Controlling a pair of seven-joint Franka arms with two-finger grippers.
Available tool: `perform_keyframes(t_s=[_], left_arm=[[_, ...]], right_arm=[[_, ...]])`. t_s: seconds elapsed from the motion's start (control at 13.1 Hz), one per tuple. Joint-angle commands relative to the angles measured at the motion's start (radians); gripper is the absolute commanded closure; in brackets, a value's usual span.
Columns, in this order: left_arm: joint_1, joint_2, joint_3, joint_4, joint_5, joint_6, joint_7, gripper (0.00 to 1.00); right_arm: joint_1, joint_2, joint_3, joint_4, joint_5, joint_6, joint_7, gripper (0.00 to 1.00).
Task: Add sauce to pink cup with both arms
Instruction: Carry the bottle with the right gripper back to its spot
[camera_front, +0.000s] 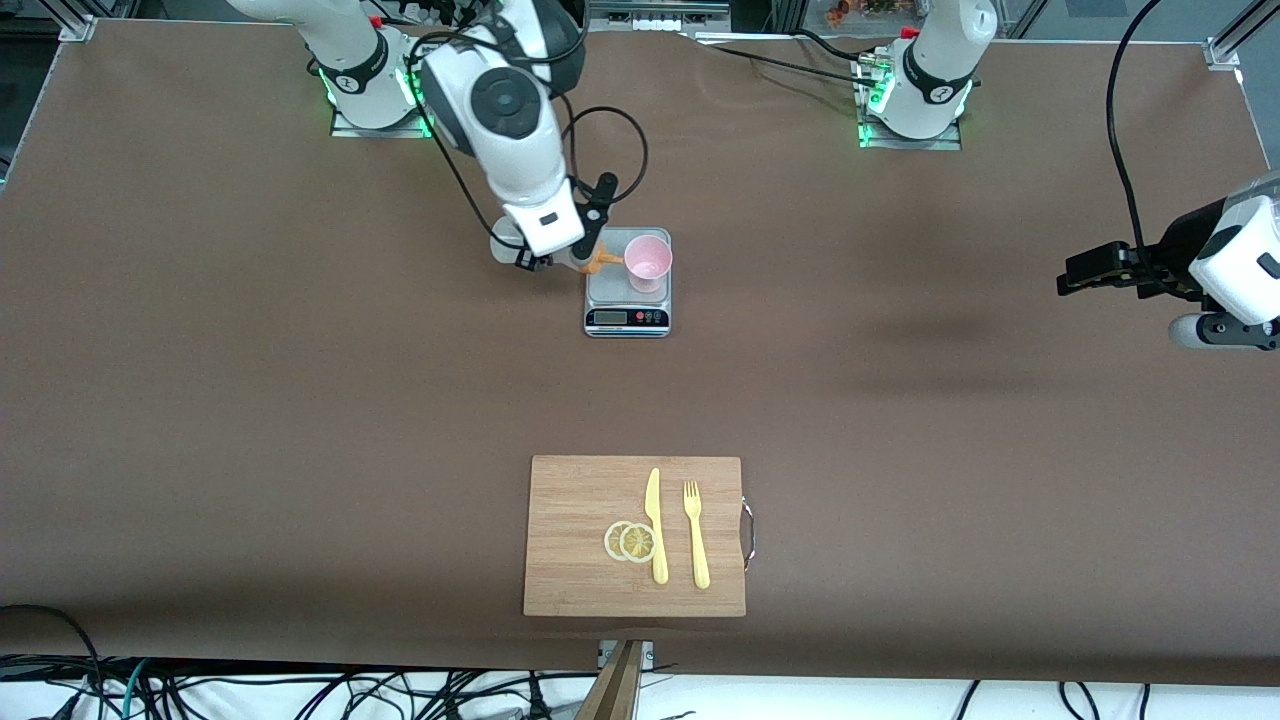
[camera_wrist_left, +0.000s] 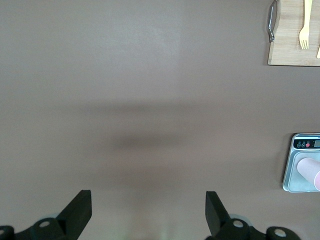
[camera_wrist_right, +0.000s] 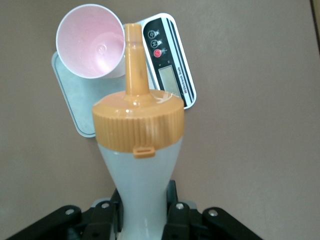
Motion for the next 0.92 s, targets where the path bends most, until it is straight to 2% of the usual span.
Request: perform_keyframes(t_s=[0.0, 0.23, 0.31, 0.46, 0.84], left_arm=[[0.002, 0.005, 0.000, 0.016, 0.013, -0.013, 0.026, 0.00], [0.002, 0.007, 0.000, 0.016, 0.015, -0.013, 0.026, 0.00], [0.000, 0.007, 0.000, 0.016, 0.016, -0.013, 0.026, 0.00], [0.000, 0.007, 0.000, 0.016, 0.018, -0.013, 0.024, 0.00], [0.000, 0.007, 0.000, 0.017, 0.019, -0.013, 0.024, 0.00]], right_arm=[[-0.002, -0.023, -0.080, -0.030, 0.148, -0.017, -0.222, 0.90], [-0.106, -0.014, -0.095, -0.027, 0.269, -0.063, -0.446, 0.88], [-0.155, -0.006, -0.095, -0.027, 0.341, -0.089, -0.536, 0.88], [-0.247, 0.029, -0.095, -0.025, 0.458, -0.148, -0.728, 0.88], [-0.436, 0.142, -0.095, -0.012, 0.648, -0.303, -1.130, 0.86]])
